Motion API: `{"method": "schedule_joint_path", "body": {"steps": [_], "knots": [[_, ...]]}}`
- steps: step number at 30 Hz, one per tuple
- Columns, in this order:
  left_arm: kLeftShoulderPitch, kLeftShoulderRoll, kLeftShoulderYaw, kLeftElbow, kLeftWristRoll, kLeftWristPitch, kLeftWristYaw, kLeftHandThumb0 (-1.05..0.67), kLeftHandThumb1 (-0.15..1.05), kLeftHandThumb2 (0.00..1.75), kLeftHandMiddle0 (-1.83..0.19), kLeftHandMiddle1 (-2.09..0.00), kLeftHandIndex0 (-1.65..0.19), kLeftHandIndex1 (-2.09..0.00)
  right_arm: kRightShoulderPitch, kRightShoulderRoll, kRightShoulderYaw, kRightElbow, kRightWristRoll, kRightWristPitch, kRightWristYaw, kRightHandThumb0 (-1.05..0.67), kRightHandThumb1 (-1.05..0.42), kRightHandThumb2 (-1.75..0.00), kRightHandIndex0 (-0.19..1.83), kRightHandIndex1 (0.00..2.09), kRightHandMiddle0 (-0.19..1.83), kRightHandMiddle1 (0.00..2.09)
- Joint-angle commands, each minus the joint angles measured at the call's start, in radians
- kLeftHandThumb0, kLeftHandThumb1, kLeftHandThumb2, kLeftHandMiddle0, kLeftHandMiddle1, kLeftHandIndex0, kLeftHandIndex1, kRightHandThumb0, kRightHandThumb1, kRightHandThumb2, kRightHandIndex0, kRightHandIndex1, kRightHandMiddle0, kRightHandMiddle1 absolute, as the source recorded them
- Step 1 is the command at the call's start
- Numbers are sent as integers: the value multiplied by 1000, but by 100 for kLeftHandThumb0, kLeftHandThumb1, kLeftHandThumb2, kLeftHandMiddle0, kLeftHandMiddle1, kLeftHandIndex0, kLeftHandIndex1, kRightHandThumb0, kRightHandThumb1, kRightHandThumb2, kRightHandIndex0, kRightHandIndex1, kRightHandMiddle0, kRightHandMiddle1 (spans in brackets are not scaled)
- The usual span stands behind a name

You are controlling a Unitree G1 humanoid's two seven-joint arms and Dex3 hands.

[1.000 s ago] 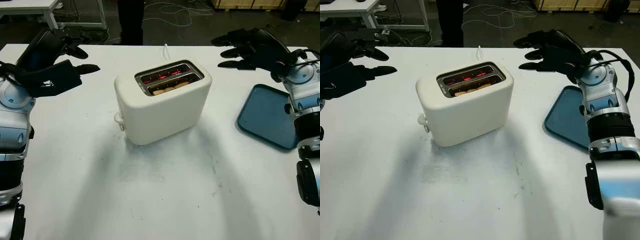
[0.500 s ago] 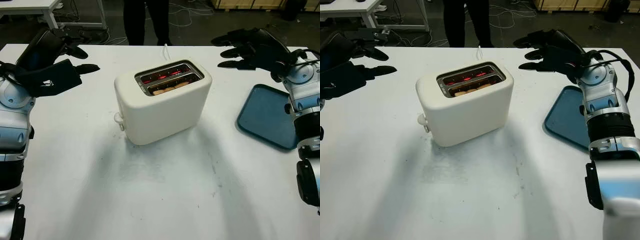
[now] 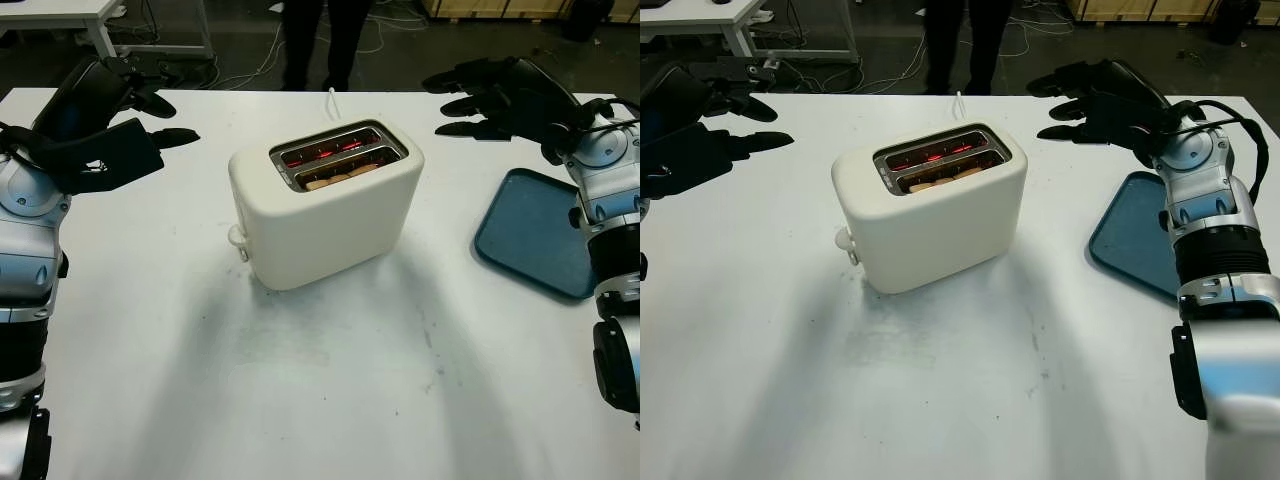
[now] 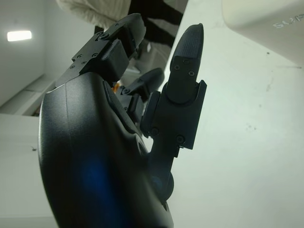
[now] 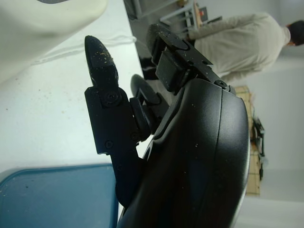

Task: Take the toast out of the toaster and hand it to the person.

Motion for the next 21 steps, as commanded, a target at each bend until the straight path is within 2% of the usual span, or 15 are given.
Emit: {"method": "schedule_joint_path", "body": {"steps": [1, 21], "knots": [[-10, 1, -2, -11, 1, 9, -5, -39, 88, 0, -46, -76, -59, -24, -11, -1, 3, 6, -4, -18, -9, -45, -87, 0, 75, 1, 68, 1], [-3, 1, -2, -25, 6, 22, -1, -39, 88, 0, -47, -75, -60, -23, -4, 0, 4, -2, -4, -23, -8, -45, -87, 0, 75, 0, 68, 0]]}}
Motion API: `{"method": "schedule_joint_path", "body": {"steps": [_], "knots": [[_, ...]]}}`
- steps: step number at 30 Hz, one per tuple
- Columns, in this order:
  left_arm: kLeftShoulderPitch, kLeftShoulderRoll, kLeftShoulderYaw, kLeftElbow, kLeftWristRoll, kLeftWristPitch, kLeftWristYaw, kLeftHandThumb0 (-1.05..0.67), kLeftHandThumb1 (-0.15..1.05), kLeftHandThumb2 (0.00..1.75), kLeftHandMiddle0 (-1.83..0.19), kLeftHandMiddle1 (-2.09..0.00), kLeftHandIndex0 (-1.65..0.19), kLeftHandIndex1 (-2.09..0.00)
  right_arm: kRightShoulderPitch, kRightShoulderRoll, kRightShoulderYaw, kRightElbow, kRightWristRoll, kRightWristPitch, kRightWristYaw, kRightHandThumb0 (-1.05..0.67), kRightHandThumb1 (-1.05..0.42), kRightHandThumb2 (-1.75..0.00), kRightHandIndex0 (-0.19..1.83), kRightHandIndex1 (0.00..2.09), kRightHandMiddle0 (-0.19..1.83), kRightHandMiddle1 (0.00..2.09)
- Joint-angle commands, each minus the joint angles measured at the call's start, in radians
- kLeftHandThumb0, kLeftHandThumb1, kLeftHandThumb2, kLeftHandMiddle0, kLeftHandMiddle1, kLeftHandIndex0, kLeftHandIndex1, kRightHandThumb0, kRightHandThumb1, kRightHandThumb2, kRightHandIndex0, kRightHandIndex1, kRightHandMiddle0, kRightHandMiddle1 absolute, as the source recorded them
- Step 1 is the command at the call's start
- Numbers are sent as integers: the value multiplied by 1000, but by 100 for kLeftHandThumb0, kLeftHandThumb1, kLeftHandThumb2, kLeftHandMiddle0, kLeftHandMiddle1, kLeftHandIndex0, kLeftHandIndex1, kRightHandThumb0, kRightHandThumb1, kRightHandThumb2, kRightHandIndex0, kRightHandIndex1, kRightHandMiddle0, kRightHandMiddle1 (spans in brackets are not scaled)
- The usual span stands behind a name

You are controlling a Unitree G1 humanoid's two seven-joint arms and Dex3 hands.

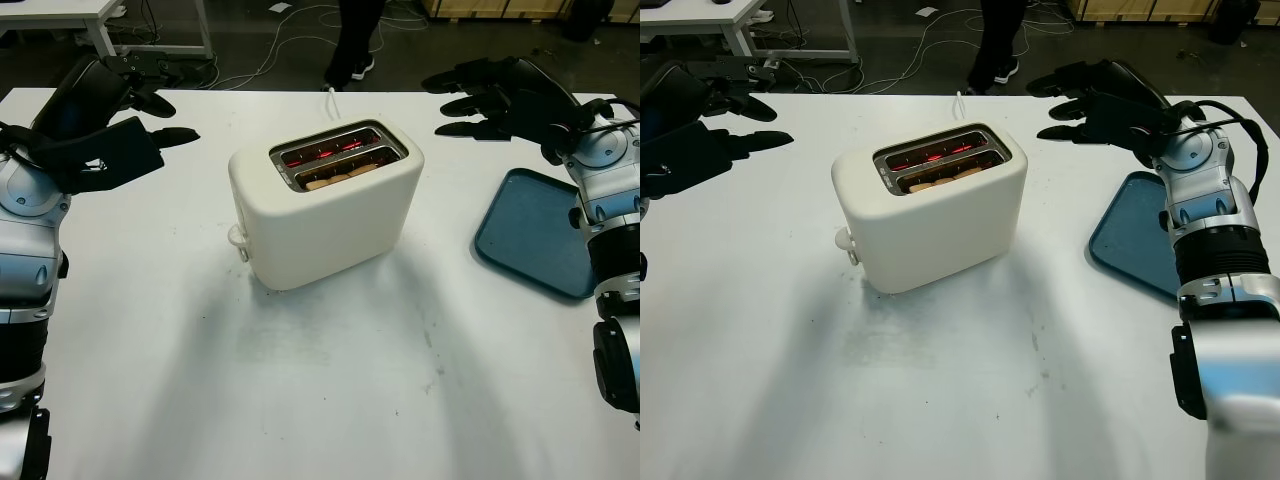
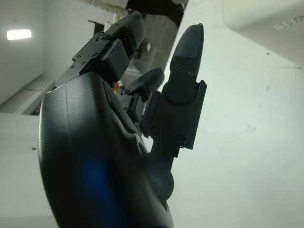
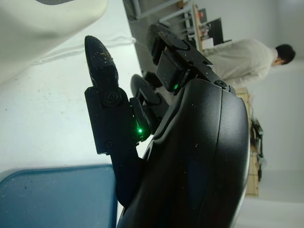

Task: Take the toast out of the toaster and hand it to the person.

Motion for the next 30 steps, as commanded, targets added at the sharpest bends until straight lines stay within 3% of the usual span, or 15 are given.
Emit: {"method": "schedule_joint_path", "body": {"steps": [1, 30], "knots": [[-2, 0, -1, -12, 4, 7, -1, -39, 88, 0, -47, -75, -60, -23, -3, 0, 3, -3, -3, -15, -8, -45, -87, 0, 76, 1, 69, 1], [2, 3, -7, -19, 10, 25, -8, -41, 88, 0, -48, -72, -61, -20, 23, 3, -6, -27, 10, 6, 0, -41, -88, 0, 72, 0, 66, 0]]}}
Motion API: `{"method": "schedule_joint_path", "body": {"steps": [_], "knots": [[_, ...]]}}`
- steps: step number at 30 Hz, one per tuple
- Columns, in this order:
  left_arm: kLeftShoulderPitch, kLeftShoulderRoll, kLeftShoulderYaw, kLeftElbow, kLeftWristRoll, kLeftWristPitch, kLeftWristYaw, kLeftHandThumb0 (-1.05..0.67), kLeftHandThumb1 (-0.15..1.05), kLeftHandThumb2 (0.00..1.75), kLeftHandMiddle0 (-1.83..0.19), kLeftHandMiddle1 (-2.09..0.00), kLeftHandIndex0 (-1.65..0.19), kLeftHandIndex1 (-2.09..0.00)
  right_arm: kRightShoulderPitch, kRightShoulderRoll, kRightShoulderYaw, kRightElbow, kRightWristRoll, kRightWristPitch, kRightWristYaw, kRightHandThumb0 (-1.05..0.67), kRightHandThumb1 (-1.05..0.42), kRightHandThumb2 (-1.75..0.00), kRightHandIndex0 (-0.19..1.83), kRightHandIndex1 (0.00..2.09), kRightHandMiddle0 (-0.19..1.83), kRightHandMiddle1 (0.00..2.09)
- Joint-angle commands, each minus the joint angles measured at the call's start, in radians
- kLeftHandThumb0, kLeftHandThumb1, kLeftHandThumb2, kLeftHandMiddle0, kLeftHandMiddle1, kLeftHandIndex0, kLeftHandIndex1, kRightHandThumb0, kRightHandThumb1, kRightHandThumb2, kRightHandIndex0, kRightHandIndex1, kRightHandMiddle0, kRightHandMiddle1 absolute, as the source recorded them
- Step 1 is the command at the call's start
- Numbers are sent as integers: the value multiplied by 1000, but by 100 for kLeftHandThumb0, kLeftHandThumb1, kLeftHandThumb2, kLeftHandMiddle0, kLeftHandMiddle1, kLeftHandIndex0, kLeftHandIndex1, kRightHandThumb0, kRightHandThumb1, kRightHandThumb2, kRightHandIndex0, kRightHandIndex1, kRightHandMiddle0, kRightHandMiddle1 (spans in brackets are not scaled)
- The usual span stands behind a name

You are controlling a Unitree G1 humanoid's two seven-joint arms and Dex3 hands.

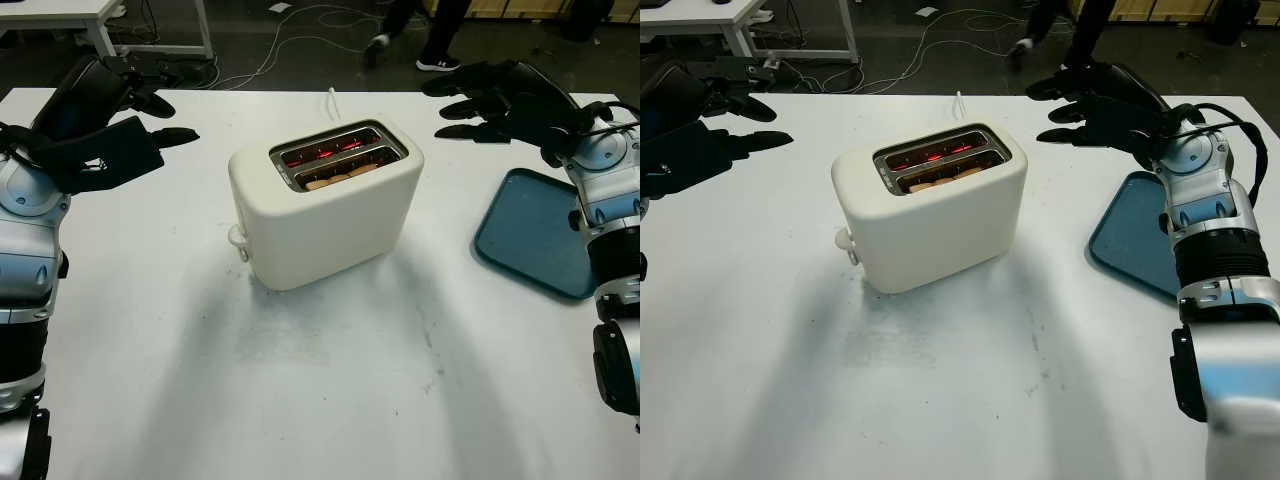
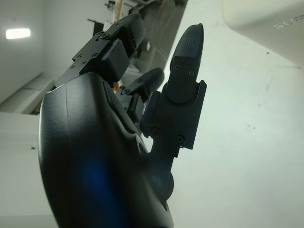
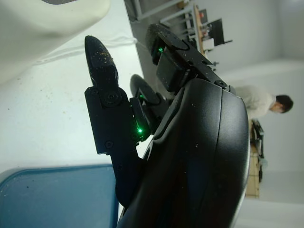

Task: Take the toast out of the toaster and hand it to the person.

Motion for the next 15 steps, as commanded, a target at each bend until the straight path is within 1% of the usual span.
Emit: {"method": "schedule_joint_path", "body": {"steps": [1, 3, 9, 15], "knots": [[2, 3, -7, -12, 7, 3, -6, -42, 88, 0, -48, -72, -61, -20, 11, 3, -4, -16, 8, 6, -2, -41, -88, 0, 72, 0, 65, 0], [3, 1, -4, -5, 3, -9, -2, -42, 88, 0, -49, -72, -61, -20, 10, 3, -4, -11, 8, 3, -2, -41, -88, 0, 72, 1, 66, 0], [-1, 1, -5, -12, 3, 8, -6, -44, 88, 0, -47, -71, -60, -19, 6, 3, -5, 3, 12, -11, 1, -45, -88, 0, 73, 1, 67, 1], [-5, -1, -4, -1, -4, -10, -5, -42, 88, 0, -48, -71, -60, -19, -1, 7, -10, 16, 20, -10, 3, -47, -88, 0, 74, 1, 67, 1]]}}
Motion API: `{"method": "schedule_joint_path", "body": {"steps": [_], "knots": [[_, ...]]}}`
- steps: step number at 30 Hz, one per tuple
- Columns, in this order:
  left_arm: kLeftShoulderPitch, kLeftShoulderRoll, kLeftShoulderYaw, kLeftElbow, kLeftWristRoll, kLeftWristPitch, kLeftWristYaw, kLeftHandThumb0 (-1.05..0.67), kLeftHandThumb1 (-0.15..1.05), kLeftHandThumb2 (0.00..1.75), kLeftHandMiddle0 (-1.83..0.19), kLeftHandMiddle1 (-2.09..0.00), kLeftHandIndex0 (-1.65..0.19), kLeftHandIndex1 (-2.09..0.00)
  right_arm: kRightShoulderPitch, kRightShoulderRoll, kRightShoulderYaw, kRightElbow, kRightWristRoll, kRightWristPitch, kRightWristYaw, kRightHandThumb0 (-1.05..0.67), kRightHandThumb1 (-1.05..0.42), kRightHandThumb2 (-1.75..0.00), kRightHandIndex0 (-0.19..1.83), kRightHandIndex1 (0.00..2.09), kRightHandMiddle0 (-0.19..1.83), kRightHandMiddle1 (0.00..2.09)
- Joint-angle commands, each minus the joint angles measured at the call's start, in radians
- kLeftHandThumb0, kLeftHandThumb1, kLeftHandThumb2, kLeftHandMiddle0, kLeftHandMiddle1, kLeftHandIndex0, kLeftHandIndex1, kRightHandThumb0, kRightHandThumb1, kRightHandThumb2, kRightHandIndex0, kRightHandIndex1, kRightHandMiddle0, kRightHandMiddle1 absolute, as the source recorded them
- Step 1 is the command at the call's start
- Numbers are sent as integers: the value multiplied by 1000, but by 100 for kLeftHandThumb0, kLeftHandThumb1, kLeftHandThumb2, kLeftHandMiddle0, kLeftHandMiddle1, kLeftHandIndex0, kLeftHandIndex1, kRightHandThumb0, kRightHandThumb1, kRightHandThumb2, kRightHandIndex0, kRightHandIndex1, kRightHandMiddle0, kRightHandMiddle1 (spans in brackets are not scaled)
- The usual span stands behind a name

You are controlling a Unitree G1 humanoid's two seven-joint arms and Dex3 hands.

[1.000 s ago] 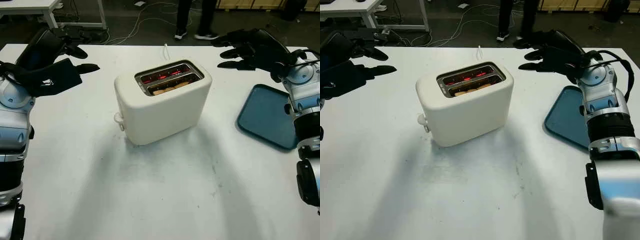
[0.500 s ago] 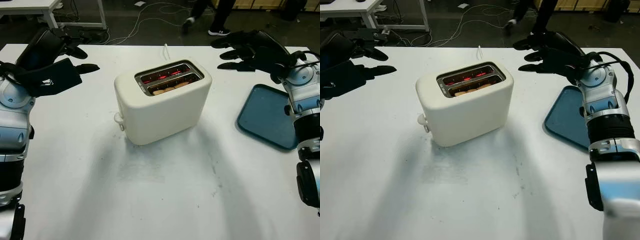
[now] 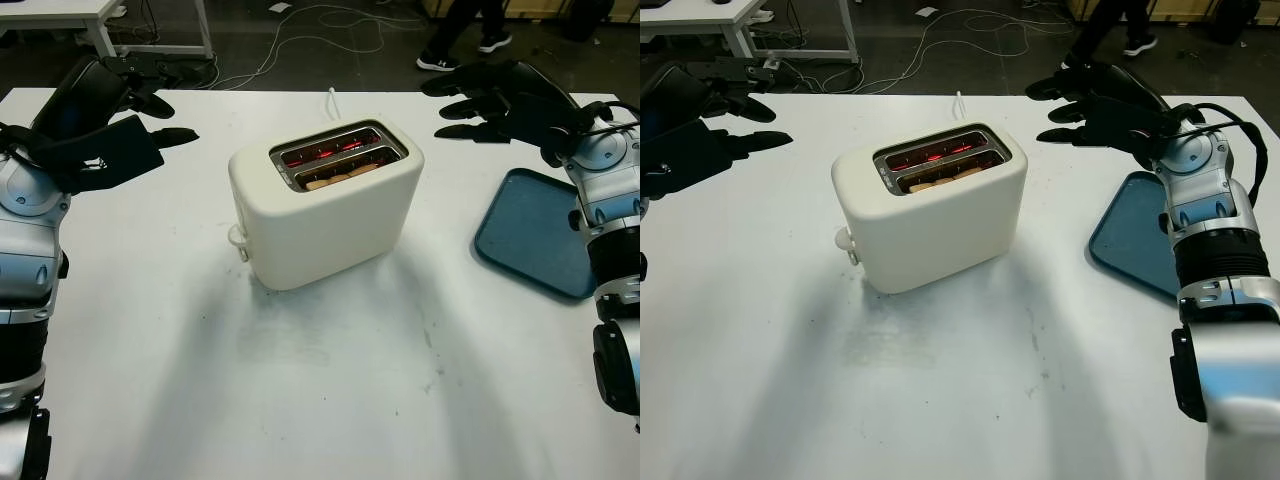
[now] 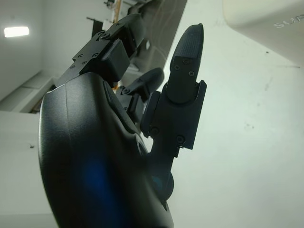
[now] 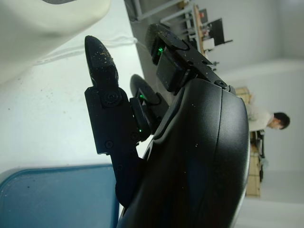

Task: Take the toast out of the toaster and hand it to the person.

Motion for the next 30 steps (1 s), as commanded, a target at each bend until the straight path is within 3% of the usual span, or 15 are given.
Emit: {"method": "schedule_joint_path", "body": {"steps": [1, 30], "knots": [[-6, -1, -4, -1, -2, -10, -5, -43, 88, 0, -48, -71, -61, -19, -1, 8, -10, 11, 18, -9, 3, -47, -88, 0, 74, 1, 67, 1], [-7, -6, -1, -12, -6, 13, -6, -40, 88, 0, -47, -72, -61, -17, -6, 5, -5, 19, 16, -6, 4, -50, -88, 0, 74, 0, 68, 0]]}}
